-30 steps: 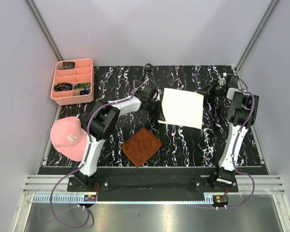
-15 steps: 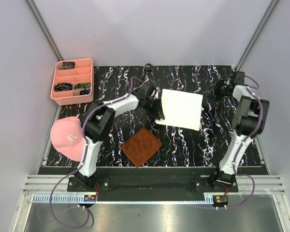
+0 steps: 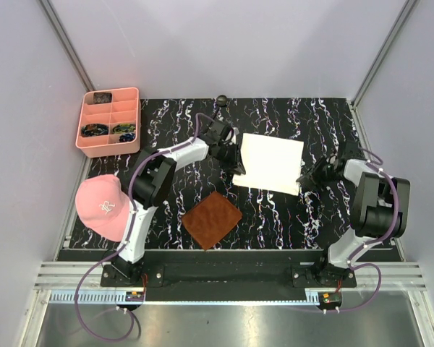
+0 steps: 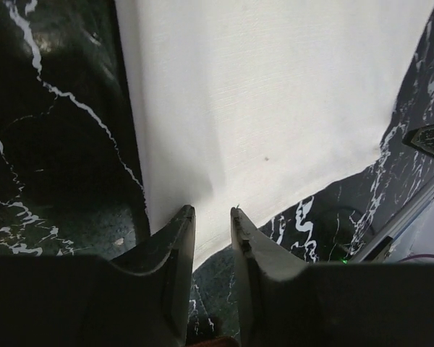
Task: Fold the napkin into a case and place the utensils inside
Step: Pick up the top corner of the square-folded napkin from the center of the board.
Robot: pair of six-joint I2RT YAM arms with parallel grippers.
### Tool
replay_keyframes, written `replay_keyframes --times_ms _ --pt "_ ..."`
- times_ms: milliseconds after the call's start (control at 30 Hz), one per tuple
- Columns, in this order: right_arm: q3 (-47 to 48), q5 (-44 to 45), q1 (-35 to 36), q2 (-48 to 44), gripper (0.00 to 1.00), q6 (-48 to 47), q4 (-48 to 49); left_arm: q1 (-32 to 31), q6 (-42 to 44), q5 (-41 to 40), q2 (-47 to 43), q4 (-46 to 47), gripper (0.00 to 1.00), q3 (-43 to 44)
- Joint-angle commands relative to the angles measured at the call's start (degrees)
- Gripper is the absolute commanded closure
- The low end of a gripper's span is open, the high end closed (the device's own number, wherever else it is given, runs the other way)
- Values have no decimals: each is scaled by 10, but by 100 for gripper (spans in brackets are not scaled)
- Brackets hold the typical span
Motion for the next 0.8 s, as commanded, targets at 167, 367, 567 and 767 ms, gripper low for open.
replay_keyframes --times_ms 167,367,567,767 --pt "-22 1 17 20 74 -23 41 -6 -1 -3 -15 27 72 -33" --pt "-29 16 17 15 72 -28 36 -8 -2 -4 -16 29 73 -36" --pt "-33 30 17 -1 69 -35 25 -9 0 -3 -11 30 73 -36" --pt "-37 2 19 17 70 -29 40 -9 -3 -2 -11 31 73 -37"
